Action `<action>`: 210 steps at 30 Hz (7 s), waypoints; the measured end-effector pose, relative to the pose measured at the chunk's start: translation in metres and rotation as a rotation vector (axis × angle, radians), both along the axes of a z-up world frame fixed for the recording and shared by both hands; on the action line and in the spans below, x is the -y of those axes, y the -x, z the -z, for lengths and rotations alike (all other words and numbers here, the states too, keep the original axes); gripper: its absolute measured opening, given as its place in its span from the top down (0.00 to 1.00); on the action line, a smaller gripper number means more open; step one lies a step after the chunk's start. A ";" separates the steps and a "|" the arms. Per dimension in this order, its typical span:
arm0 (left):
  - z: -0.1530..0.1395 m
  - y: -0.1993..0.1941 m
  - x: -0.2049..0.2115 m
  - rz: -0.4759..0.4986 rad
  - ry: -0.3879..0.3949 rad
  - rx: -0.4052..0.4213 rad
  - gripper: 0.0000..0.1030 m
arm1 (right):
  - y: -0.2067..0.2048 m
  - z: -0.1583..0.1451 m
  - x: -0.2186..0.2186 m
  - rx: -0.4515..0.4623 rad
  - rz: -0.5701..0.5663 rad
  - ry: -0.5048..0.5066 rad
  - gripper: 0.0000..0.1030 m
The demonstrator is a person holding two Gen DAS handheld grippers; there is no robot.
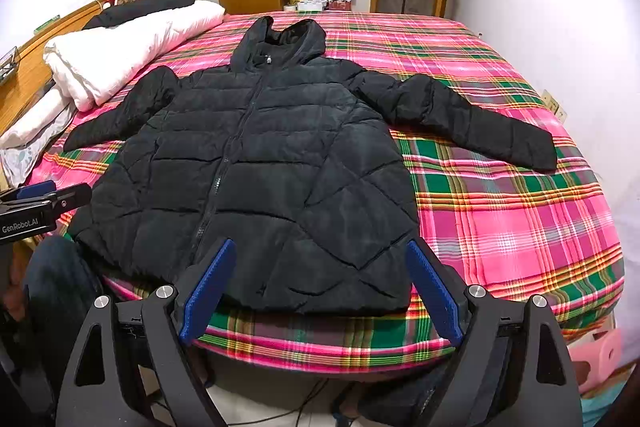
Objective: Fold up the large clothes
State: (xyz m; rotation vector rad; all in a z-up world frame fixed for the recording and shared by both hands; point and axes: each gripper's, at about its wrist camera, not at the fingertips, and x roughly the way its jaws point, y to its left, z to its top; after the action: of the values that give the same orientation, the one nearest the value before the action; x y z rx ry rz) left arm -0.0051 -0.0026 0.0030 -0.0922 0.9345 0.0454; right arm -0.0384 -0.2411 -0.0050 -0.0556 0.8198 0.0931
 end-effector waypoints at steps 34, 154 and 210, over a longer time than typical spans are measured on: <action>0.006 0.002 -0.001 0.004 0.000 -0.011 0.09 | 0.000 0.004 -0.002 -0.006 -0.001 -0.004 0.16; -0.029 -0.310 -0.007 0.199 0.271 0.183 0.86 | -0.202 0.056 0.064 -0.059 0.127 -0.090 0.16; 0.095 -0.325 -0.095 -0.093 0.112 -0.064 0.35 | -0.375 0.104 -0.009 -0.179 0.047 -0.126 0.63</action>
State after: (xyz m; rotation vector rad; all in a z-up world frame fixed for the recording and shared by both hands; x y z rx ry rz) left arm 0.3204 0.0926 -0.0918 -0.2391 0.9957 0.0828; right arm 0.3366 -0.2319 -0.1086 0.0916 0.9914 0.1061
